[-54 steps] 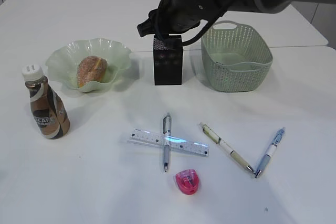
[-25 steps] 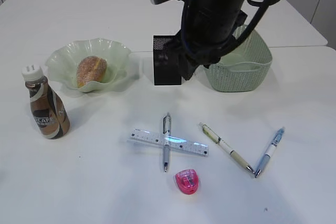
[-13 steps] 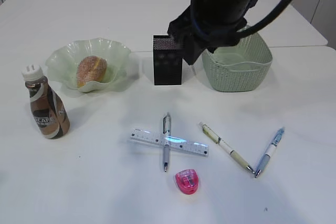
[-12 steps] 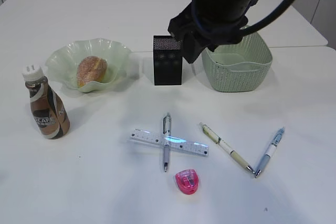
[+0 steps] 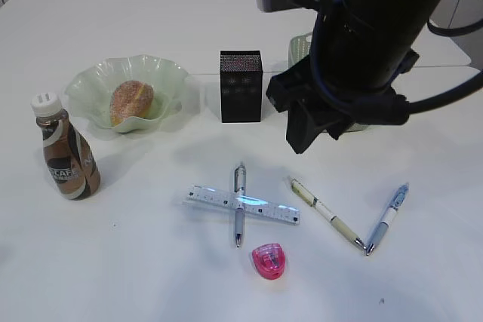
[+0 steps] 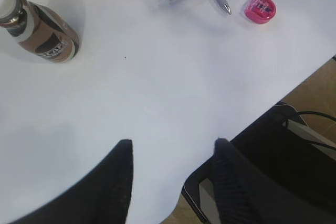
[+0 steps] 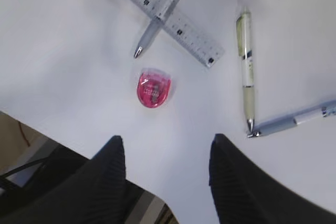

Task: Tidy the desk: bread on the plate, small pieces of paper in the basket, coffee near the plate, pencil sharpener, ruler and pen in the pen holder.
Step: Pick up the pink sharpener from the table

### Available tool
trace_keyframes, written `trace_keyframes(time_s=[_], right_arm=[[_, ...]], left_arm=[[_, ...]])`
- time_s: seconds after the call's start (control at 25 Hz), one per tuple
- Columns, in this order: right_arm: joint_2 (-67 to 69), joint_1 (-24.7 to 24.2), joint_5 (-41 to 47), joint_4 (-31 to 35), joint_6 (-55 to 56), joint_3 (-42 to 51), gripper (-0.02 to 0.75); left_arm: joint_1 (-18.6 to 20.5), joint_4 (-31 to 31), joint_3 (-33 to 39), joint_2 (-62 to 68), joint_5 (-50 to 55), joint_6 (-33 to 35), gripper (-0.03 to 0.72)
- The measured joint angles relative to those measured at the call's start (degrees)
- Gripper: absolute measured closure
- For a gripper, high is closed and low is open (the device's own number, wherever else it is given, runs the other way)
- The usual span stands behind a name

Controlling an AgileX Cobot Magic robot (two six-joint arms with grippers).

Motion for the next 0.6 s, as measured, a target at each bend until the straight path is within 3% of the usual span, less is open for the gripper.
trace_keyframes(time_s=[0.36,0.6], right_arm=[[-0.3,0.7,-0.1,1.1,5.5,4.8,0.326],[2.0,5.7,-0.5,-2.3,12.0,5.4,0.328]], left_arm=[[0.0,0.0,0.0,0.0,-0.2,0.0,0.347],[0.0,0.0,0.0,0.0,-0.3,0.0,0.347]])
